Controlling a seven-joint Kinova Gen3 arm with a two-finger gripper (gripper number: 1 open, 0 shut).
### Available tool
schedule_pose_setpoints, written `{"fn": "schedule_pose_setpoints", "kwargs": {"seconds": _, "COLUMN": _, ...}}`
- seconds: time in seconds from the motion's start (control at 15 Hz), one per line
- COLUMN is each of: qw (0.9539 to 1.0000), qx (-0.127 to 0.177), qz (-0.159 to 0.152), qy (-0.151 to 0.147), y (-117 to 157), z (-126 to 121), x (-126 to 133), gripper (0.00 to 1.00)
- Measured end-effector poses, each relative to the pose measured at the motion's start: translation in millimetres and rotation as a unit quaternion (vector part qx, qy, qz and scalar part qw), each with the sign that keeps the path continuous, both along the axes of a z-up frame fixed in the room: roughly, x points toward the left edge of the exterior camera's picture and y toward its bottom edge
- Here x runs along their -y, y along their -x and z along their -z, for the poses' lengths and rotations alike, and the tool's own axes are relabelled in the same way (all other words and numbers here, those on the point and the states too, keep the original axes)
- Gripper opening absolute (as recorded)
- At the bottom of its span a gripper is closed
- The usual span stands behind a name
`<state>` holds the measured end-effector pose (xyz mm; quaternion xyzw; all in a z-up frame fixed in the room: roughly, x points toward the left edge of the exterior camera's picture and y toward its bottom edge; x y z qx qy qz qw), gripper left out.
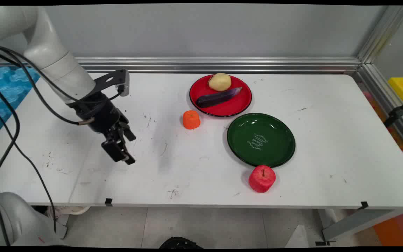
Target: Pick up the eggplant from the red plate
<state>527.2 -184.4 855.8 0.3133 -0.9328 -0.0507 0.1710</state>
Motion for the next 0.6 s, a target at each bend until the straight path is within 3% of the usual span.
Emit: {"fn": "schedule_pose_setpoints", "kwargs": {"seconds": 0.6, "qw": 0.9967, "qx": -0.018, "qz": -0.008, "qy": 0.078, "y": 29.2, "z": 4.4, "x": 63.6, "gripper": 1.00}}
